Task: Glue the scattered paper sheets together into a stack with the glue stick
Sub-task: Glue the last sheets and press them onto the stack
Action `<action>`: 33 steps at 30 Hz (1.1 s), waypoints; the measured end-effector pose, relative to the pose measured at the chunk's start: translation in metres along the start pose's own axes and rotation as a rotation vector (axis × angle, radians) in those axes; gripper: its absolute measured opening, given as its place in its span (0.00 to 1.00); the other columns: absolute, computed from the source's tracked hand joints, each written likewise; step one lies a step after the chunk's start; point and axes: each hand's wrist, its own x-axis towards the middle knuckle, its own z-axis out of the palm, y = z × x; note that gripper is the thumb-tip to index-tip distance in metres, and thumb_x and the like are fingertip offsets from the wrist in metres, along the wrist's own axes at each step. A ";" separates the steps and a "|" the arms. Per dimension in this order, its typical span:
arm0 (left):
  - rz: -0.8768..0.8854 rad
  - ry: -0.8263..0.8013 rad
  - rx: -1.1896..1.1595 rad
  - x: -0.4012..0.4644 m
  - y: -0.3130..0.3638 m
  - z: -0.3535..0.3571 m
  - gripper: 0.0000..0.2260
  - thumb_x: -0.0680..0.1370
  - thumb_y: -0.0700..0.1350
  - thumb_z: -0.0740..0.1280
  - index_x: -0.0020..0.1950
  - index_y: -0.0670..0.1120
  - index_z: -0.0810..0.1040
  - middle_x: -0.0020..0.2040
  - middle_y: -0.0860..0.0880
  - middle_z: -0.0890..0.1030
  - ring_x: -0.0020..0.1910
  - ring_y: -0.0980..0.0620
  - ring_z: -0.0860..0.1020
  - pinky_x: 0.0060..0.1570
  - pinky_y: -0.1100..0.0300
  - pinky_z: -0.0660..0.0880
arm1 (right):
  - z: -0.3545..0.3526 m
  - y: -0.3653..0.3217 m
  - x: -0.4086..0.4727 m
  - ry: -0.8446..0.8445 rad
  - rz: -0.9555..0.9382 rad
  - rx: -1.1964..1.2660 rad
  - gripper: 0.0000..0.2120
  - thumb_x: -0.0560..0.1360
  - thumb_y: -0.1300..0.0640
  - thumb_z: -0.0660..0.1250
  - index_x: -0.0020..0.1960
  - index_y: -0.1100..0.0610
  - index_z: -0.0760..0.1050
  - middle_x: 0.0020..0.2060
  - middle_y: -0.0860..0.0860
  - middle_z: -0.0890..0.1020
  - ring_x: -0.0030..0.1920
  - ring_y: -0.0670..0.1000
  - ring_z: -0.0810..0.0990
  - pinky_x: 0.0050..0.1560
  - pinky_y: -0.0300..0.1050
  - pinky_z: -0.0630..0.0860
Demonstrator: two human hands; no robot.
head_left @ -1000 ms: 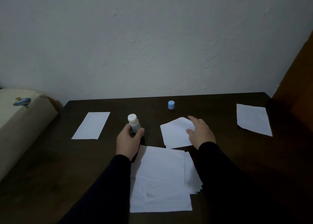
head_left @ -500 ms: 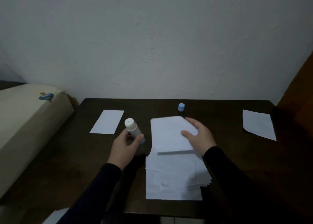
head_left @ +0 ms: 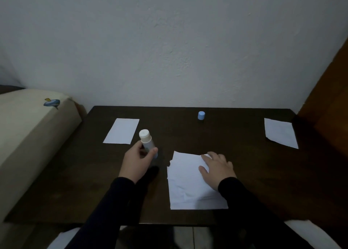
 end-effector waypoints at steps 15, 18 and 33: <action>-0.070 0.184 -0.111 0.013 -0.023 -0.055 0.07 0.77 0.54 0.67 0.50 0.56 0.69 0.42 0.61 0.73 0.43 0.63 0.74 0.37 0.67 0.68 | -0.011 -0.115 0.013 0.049 -0.336 0.234 0.18 0.79 0.47 0.60 0.68 0.47 0.71 0.63 0.46 0.74 0.63 0.48 0.72 0.64 0.47 0.70; -0.125 0.256 -0.149 0.018 -0.031 -0.074 0.13 0.77 0.54 0.67 0.59 0.53 0.71 0.41 0.61 0.71 0.39 0.64 0.71 0.36 0.67 0.66 | -0.009 -0.154 0.034 0.019 -0.297 0.316 0.17 0.79 0.47 0.61 0.66 0.48 0.73 0.59 0.47 0.76 0.59 0.48 0.74 0.59 0.44 0.73; -0.249 0.323 -0.248 0.053 -0.062 -0.116 0.23 0.77 0.55 0.66 0.69 0.47 0.70 0.50 0.54 0.74 0.39 0.62 0.70 0.45 0.62 0.69 | 0.005 -0.238 0.138 -0.076 -0.392 -0.047 0.31 0.79 0.42 0.58 0.78 0.46 0.51 0.78 0.48 0.51 0.77 0.56 0.49 0.72 0.64 0.53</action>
